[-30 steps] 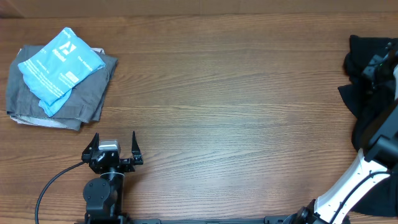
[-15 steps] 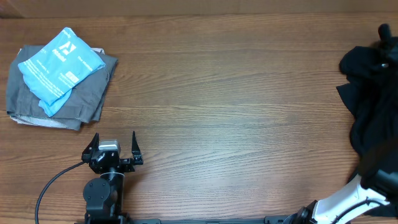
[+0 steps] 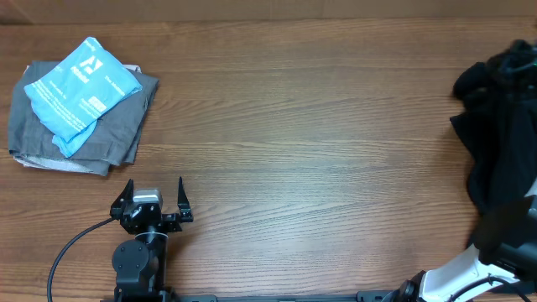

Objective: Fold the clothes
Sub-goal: 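Lift the black shirt with the right gripper and drag it toward table center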

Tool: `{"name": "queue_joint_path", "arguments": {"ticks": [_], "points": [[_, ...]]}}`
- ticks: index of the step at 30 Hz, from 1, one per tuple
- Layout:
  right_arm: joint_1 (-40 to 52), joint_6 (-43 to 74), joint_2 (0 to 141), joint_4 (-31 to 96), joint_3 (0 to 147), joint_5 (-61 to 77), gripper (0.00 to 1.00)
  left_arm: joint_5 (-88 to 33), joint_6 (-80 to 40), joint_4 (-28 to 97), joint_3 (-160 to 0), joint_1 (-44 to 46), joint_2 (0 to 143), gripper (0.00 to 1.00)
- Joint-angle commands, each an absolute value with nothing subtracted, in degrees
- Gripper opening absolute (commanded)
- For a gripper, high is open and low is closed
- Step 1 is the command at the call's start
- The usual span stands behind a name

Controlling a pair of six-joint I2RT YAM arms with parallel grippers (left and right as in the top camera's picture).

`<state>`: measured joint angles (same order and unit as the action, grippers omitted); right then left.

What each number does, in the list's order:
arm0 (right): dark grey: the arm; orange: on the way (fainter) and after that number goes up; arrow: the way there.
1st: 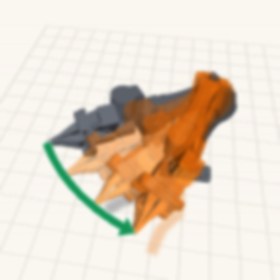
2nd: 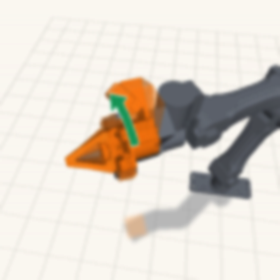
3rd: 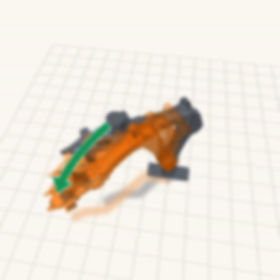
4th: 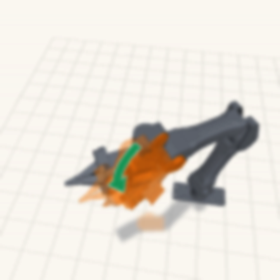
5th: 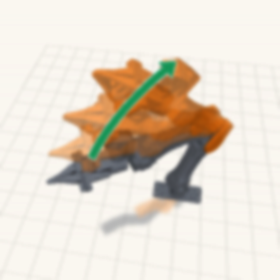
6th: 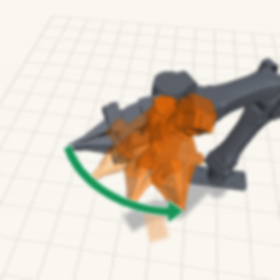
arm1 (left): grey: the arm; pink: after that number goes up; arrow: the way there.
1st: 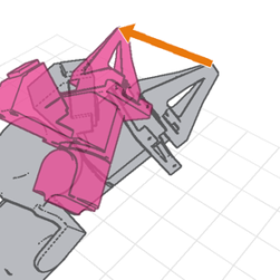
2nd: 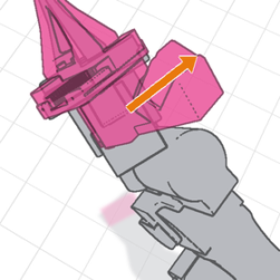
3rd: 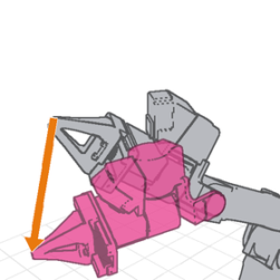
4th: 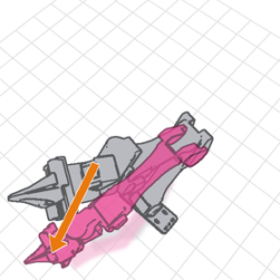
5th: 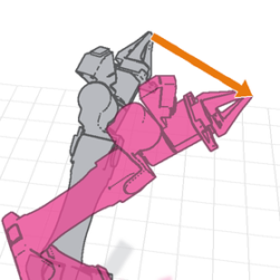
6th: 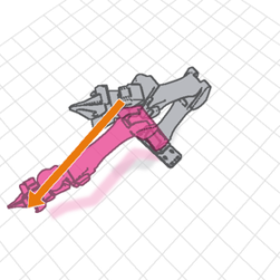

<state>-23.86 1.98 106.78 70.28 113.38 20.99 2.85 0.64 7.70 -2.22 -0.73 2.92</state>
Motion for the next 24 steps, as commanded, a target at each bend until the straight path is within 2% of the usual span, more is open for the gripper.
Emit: {"name": "queue_joint_path", "arguments": {"ticks": [1, 12, 24], "points": [[-17.98, 2.2, 105.12, 70.94, 115.15, 24.77, 0.04, 3.4, 1.74, 7.51, -1.93, -0.82, 2.87, 1.0], [-0.21, 4.82, 105.12, 69.47, 115.15, 24.71, 0.04, 3.4, 1.74, 7.51, -1.93, -0.82, 2.87, 1.0], [-0.32, 7.53, 102.63, 67.88, 117.8, 24.56, 0.04, 3.4, 1.74, 7.51, -1.93, -0.82, 2.87, 1.0]]}}
